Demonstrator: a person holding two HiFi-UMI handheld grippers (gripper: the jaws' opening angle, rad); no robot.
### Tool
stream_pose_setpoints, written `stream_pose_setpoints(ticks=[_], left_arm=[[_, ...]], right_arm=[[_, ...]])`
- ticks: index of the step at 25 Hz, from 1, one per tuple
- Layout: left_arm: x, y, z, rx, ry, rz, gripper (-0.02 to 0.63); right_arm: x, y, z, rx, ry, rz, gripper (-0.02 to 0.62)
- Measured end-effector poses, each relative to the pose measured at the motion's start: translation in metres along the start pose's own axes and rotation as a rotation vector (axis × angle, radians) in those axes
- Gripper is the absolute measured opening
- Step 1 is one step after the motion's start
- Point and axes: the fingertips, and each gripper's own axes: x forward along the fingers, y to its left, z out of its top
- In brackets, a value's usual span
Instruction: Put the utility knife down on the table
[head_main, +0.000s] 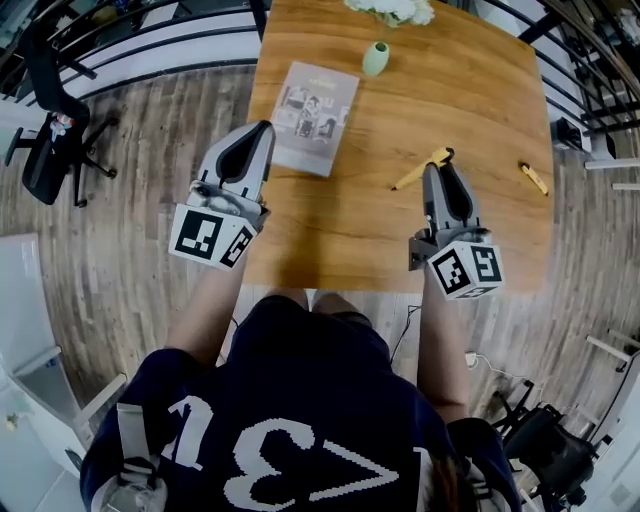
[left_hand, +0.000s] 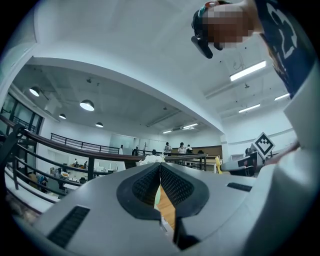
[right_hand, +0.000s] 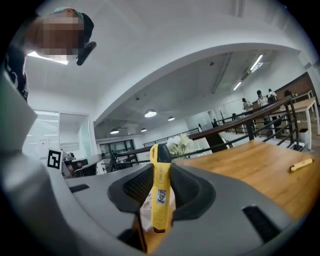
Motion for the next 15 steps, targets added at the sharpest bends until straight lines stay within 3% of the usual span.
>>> stream_pose_setpoints(ticks=[6,15], left_arm=[[-0.005,0.006,-0.019,-0.003,0.038,0.007,0.015],[-0.005,0.009,-0.032,-0.007,0.068,-0.002,0.015]], right_arm=[[0.009,-0.020,-0.075,0.105,0.138,-0.026,0.115],[0.018,-0.033,-0.152,0.036,0.374,-0.061,0.115]])
